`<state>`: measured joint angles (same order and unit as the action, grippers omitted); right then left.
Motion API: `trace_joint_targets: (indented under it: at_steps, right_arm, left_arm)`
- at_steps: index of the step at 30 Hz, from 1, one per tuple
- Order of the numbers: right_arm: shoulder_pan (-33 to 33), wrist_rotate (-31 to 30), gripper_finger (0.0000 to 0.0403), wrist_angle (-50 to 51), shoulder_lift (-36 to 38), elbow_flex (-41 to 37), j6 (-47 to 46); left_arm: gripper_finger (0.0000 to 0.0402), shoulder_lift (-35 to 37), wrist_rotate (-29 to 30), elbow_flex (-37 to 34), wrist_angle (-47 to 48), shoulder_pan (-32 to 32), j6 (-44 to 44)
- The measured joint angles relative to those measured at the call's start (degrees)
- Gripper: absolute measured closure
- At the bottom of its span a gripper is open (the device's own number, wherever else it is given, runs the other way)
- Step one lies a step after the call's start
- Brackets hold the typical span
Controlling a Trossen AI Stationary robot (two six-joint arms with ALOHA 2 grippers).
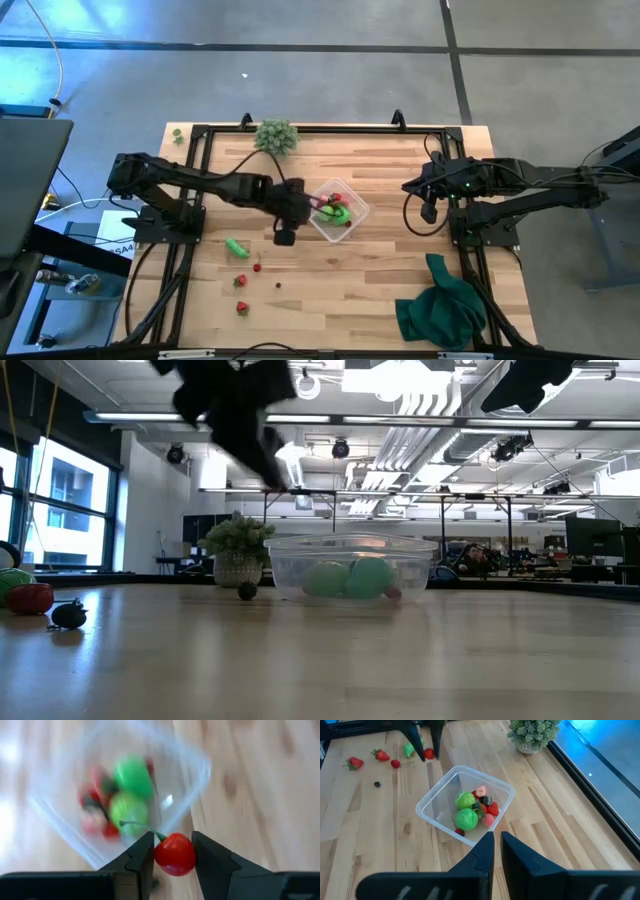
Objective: Pick and placing Produce into tupperware
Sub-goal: Put the red cherry into the transparent bin
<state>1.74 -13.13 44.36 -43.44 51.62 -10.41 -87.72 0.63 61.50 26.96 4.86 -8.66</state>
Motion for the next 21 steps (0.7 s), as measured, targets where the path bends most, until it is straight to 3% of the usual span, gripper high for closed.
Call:
trace_joint_targets:
  at_steps: [10,15,21]
  right_arm:
    - [0.0,0.0,0.0378,0.0,0.0,0.0,0.0]
    - [0.0,0.0,0.0378,0.0,0.0,0.0,0.0]
    - [0.0,0.0,0.0378,0.0,0.0,0.0,0.0]
  left_arm:
    - [0.0289,0.1,9.3,19.5,-1.4,1.6,-14.7]
    - [0.0289,-2.4,2.2,22.0,-0.2,6.8,-15.5]
    - [0.0289,-10.2,-4.2,22.0,0.5,9.9,-15.5]
